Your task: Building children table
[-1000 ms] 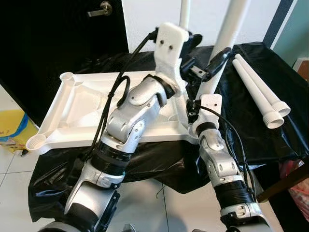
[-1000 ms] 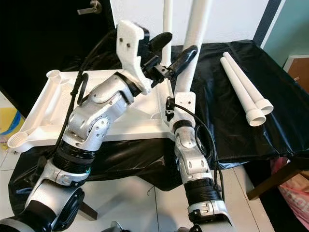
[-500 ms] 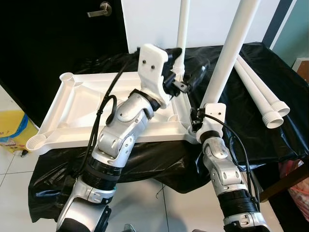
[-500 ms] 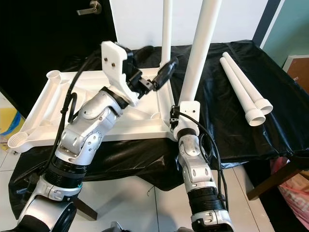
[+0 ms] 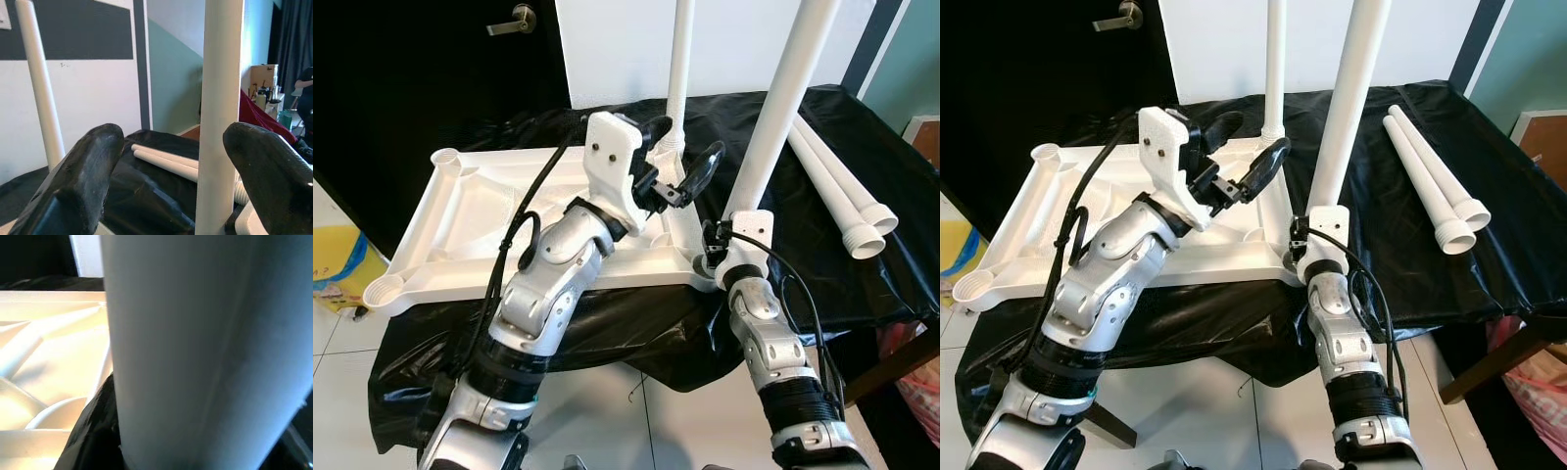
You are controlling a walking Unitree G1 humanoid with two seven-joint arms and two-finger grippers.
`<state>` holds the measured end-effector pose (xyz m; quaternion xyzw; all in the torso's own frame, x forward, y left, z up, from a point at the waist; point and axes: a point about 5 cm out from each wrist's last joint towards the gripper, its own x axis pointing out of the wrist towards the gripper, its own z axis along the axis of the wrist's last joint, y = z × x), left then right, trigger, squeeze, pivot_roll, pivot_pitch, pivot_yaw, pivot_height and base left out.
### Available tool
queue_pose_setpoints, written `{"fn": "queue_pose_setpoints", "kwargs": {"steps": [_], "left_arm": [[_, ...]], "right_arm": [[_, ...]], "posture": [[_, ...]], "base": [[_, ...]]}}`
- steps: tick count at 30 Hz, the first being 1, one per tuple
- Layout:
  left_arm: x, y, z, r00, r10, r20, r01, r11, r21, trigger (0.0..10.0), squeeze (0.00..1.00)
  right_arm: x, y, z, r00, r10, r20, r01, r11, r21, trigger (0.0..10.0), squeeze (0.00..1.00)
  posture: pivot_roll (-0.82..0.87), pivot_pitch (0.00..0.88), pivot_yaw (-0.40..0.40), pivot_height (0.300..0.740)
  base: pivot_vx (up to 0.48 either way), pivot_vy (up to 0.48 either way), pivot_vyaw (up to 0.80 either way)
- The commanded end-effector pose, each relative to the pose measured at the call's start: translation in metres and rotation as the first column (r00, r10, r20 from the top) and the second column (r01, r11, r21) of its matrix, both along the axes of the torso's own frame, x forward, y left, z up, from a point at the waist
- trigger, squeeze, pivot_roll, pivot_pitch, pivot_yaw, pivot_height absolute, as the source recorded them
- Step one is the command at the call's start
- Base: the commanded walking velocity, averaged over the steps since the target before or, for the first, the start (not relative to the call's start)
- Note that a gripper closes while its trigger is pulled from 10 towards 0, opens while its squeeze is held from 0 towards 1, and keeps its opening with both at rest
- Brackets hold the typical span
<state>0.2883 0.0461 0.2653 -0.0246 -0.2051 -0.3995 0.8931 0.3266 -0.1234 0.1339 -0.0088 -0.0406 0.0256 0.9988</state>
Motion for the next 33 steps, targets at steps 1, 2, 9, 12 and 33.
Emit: {"fn": "queue_pose_setpoints", "kwargs": {"steps": [1, 2, 9, 12, 33], "left_arm": [[-0.004, -0.001, -0.001, 0.997, -0.07, 0.024, 0.069, 0.997, 0.045, 10.0, 0.0], [-0.004, -0.001, 0.0, 0.997, -0.069, 0.025, 0.068, 0.997, 0.044, 10.0, 0.0], [-0.005, 0.002, 0.0, 0.998, -0.059, 0.027, 0.058, 0.997, 0.047, 10.0, 0.0], [-0.005, 0.005, 0.0, 0.998, -0.051, 0.026, 0.049, 0.998, 0.045, 10.0, 0.0], [-0.005, 0.007, -0.002, 0.998, -0.046, 0.031, 0.043, 0.996, 0.071, 10.0, 0.0]], "right_arm": [[-0.004, 0.007, -0.019, 0.995, 0.067, -0.071, -0.068, 0.997, -0.022, 10.0, 0.0], [-0.005, 0.009, -0.02, 0.992, 0.102, -0.069, -0.105, 0.994, -0.043, 10.0, 0.0], [-0.017, 0.008, -0.031, 0.974, 0.22, -0.062, -0.228, 0.957, -0.178, 10.0, 0.0], [-0.021, 0.001, -0.036, 0.971, 0.228, -0.074, -0.238, 0.952, -0.192, 10.0, 0.0], [-0.014, -0.008, -0.043, 0.922, 0.381, -0.068, -0.387, 0.901, -0.198, 10.0, 0.0]], "posture": [[-0.11, 0.039, 0.034, 0.74], [-0.11, 0.039, 0.035, 0.74], [-0.1, 0.04, 0.033, 0.74], [-0.1, 0.041, 0.034, 0.74], [-0.09, 0.041, 0.044, 0.74]], "base": [[0.0, 0.0, 0.0], [0.0, 0.0, 0.0], [0.0, 0.0, 0.0], [0.0, 0.0, 0.0], [0.0, 0.0, 0.0]]}}
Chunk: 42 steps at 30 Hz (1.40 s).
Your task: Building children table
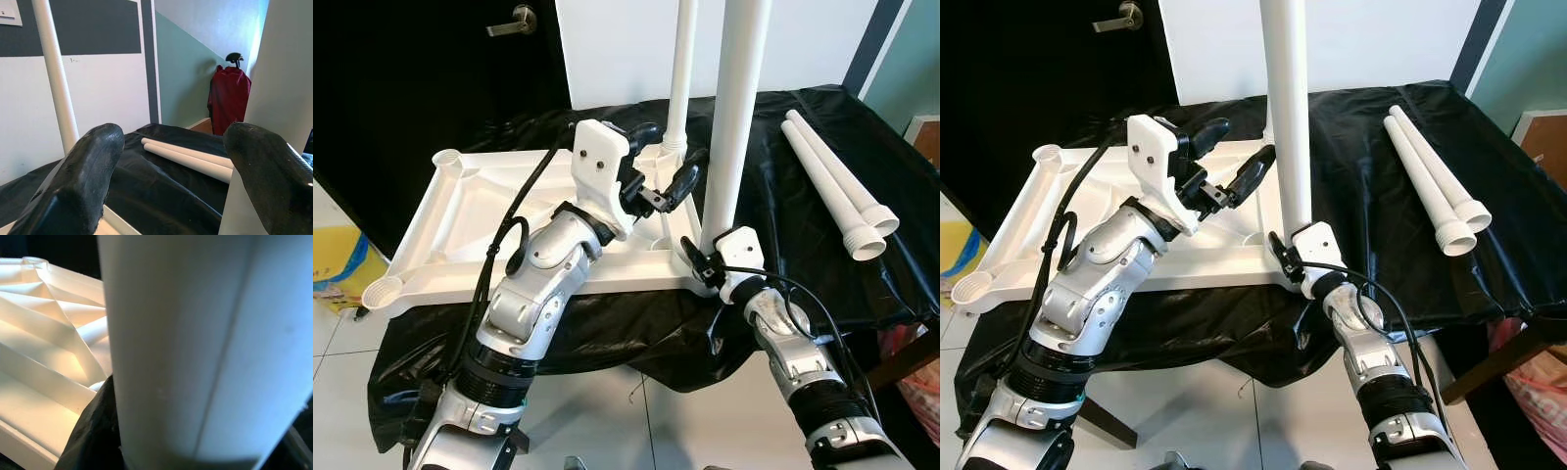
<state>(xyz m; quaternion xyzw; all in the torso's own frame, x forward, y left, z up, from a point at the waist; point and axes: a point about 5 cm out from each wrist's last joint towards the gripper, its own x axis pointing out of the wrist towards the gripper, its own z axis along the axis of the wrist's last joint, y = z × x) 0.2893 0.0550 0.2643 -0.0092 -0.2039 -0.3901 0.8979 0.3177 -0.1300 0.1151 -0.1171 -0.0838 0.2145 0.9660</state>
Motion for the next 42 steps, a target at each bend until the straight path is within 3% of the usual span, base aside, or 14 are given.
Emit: {"fn": "queue_pose_setpoints", "kwargs": {"steps": [1, 3, 7, 11, 28, 42], "left_arm": [[-0.006, -0.002, -0.001, 0.997, -0.072, 0.021, 0.071, 0.996, 0.047, 10.0, 0.0], [-0.006, -0.002, 0.0, 0.997, -0.073, 0.022, 0.072, 0.996, 0.047, 10.0, 0.0], [-0.006, -0.001, 0.001, 0.997, -0.071, 0.028, 0.069, 0.996, 0.049, 10.0, 0.0], [-0.006, -0.001, 0.001, 0.997, -0.073, 0.029, 0.072, 0.996, 0.049, 10.0, 0.0], [-0.007, -0.001, 0.003, 0.996, -0.08, 0.035, 0.078, 0.996, 0.045, 10.0, 0.0], [-0.009, 0.0, 0.002, 0.997, -0.073, 0.035, 0.071, 0.997, 0.037, 10.0, 0.0]], "right_arm": [[-0.006, -0.002, -0.024, 0.992, 0.009, -0.122, -0.009, 1.0, -0.002, 10.0, 0.0], [-0.005, -0.001, -0.025, 0.991, 0.02, -0.131, -0.018, 1.0, 0.014, 10.0, 0.0], [0.002, -0.002, -0.025, 0.97, -0.006, -0.243, 0.044, 0.988, 0.149, 10.0, 0.0], [0.007, -0.004, -0.021, 0.963, -0.03, -0.266, 0.081, 0.979, 0.185, 10.0, 0.0], [0.013, 0.001, -0.022, 0.907, -0.089, -0.411, 0.211, 0.942, 0.261, 10.0, 0.0], [0.011, -0.002, -0.025, 0.88, -0.109, -0.461, 0.254, 0.931, 0.263, 10.0, 0.0]], "posture": [[-0.09, 0.041, 0.044, 0.74], [-0.09, 0.041, 0.044, 0.74], [-0.08, 0.04, 0.048, 0.74], [-0.09, 0.041, 0.05, 0.74], [-0.09, 0.032, 0.054, 0.74], [-0.08, 0.03, 0.044, 0.74]], "base": [[0.0, 0.0, 0.0], [0.0, 0.0, 0.0], [0.0, 0.0, 0.0], [0.0, 0.0, 0.0], [0.0, 0.0, 0.0], [0.0, 0.0, 0.0]]}}
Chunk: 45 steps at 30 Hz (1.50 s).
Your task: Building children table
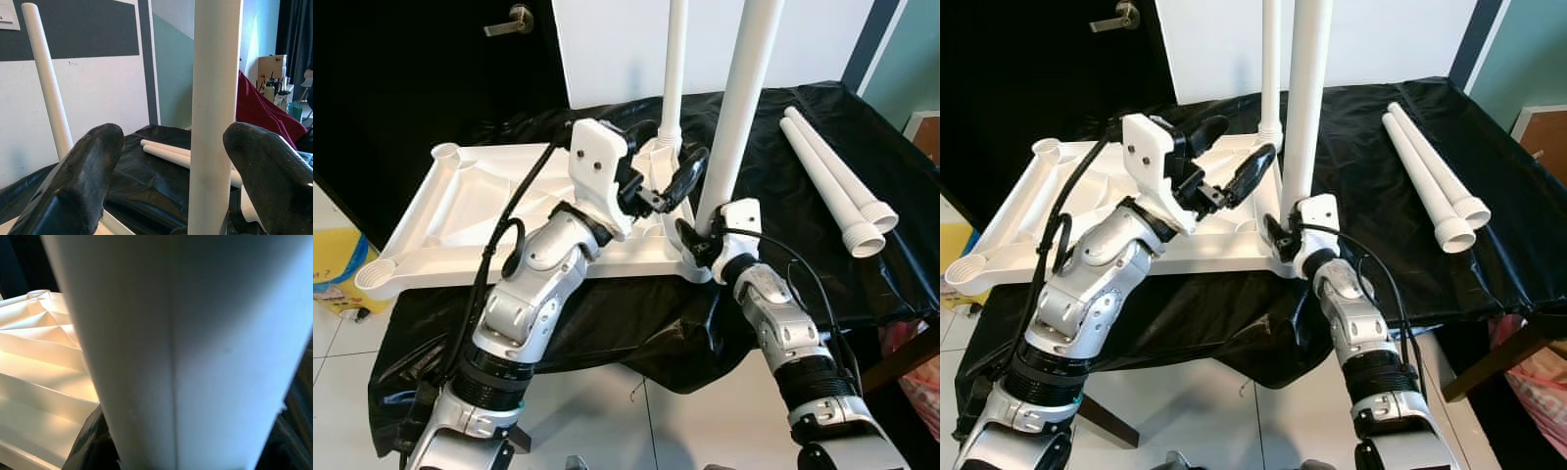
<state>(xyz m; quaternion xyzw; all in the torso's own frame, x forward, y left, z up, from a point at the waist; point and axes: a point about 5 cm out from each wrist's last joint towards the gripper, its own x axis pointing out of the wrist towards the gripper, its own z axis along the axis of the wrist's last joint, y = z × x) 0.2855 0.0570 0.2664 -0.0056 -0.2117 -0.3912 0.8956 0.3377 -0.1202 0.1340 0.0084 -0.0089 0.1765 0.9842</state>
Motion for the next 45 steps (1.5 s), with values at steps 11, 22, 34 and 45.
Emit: {"fn": "queue_pose_setpoints", "kwargs": {"steps": [11, 22, 34, 45], "left_arm": [[-0.006, 0.0, 0.001, 0.998, -0.062, 0.018, 0.062, 0.998, 0.026, 10.0, 0.0], [-0.005, 0.002, 0.001, 0.999, -0.051, 0.018, 0.051, 0.998, 0.021, 10.0, 0.0], [-0.005, 0.002, 0.002, 0.999, -0.049, 0.022, 0.049, 0.999, 0.019, 10.0, 0.0], [-0.004, 0.003, 0.003, 0.999, -0.048, 0.025, 0.048, 0.999, 0.021, 10.0, 0.0]], "right_arm": [[-0.014, -0.011, -0.052, 0.93, -0.066, -0.362, 0.135, 0.977, 0.166, 10.0, 0.0], [-0.017, -0.008, -0.041, 0.987, -0.048, -0.155, 0.036, 0.996, -0.083, 10.0, 0.0], [-0.026, -0.002, -0.026, 0.993, 0.031, 0.114, 0.004, 0.956, -0.294, 10.0, 0.0], [-0.027, -0.007, -0.014, 0.986, 0.018, 0.167, 0.007, 0.989, -0.145, 10.0, 0.0]], "posture": [[-0.08, 0.039, 0.038, 0.74], [-0.08, 0.045, 0.038, 0.74], [-0.08, 0.047, 0.04, 0.74], [-0.08, 0.046, 0.043, 0.74]], "base": [[0.0, 0.0, 0.0], [0.0, 0.0, 0.0], [0.0, 0.0, 0.0], [0.0, 0.0, 0.0]]}}
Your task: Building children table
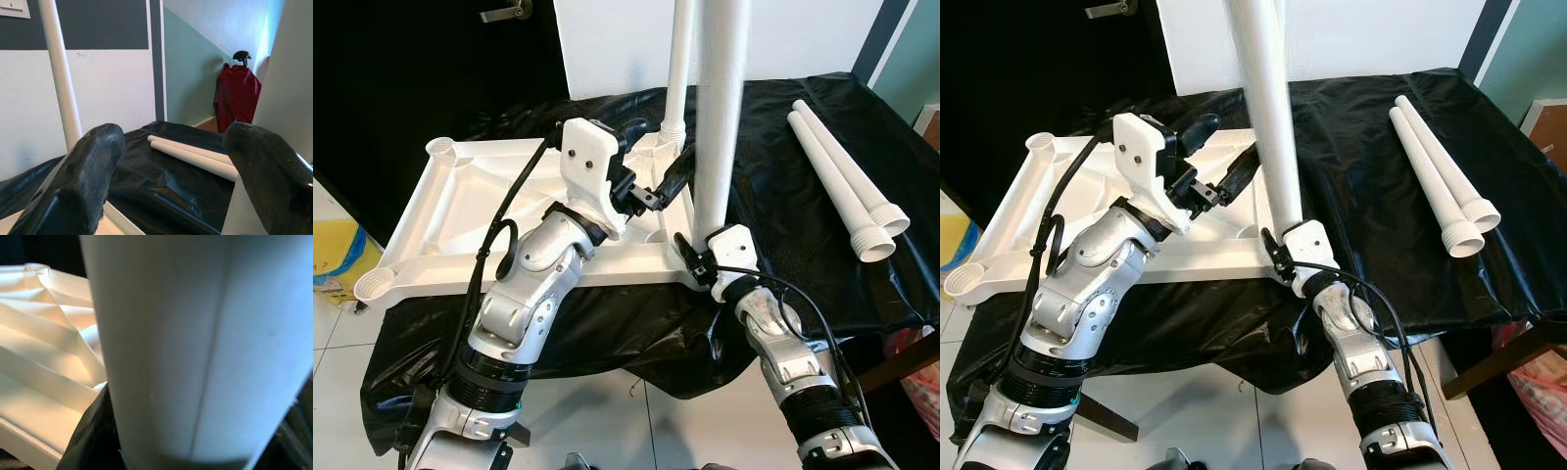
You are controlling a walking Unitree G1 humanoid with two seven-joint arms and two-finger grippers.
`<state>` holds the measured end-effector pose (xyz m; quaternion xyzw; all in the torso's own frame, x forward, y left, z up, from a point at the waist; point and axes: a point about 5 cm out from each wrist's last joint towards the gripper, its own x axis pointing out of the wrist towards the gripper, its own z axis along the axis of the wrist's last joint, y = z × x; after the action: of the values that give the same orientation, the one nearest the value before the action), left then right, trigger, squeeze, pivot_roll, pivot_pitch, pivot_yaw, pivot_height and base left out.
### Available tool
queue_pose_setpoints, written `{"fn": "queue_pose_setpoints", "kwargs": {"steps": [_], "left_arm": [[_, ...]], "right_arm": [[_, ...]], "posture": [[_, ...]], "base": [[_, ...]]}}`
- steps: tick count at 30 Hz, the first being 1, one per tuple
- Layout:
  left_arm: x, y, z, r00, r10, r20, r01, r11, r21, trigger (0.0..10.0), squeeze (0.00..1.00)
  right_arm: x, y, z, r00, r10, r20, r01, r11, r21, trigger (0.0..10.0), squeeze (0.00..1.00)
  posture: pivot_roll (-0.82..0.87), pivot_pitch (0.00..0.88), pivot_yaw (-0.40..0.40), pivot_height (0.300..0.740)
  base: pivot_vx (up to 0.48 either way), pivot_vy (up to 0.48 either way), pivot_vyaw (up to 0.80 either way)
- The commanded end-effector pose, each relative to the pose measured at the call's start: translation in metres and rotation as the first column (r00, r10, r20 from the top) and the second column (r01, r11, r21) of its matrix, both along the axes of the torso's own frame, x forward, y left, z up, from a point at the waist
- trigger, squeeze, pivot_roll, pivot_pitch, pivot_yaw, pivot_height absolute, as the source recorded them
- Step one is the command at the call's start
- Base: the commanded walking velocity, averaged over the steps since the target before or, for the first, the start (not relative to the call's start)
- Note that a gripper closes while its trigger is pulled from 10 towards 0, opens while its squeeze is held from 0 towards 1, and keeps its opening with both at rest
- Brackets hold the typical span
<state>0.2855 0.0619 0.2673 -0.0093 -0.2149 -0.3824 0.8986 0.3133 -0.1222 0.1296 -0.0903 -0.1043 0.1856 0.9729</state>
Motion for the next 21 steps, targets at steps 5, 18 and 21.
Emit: {"fn": "queue_pose_setpoints", "kwargs": {"steps": [5, 18, 21], "left_arm": [[-0.003, -0.003, 0.002, 0.997, -0.067, 0.024, 0.066, 0.997, 0.035, 10.0, 0.0], [-0.003, -0.002, 0.003, 0.997, -0.067, 0.027, 0.066, 0.997, 0.035, 10.0, 0.0], [-0.002, -0.001, 0.004, 0.998, -0.064, 0.029, 0.063, 0.997, 0.035, 10.0, 0.0]], "right_arm": [[-0.003, -0.008, -0.006, 0.996, 0.078, -0.051, -0.075, 0.995, 0.065, 10.0, 0.0], [-0.001, -0.016, -0.007, 0.97, 0.228, -0.08, -0.229, 0.973, 0.0, 10.0, 0.0], [0.0, -0.018, -0.004, 0.963, 0.262, -0.055, -0.265, 0.964, -0.038, 10.0, 0.0]], "posture": [[-0.09, 0.045, 0.047, 0.74], [-0.08, 0.045, 0.05, 0.74], [-0.08, 0.045, 0.051, 0.74]], "base": [[0.0, 0.0, 0.0], [0.0, 0.0, 0.0], [0.0, 0.0, 0.0]]}}
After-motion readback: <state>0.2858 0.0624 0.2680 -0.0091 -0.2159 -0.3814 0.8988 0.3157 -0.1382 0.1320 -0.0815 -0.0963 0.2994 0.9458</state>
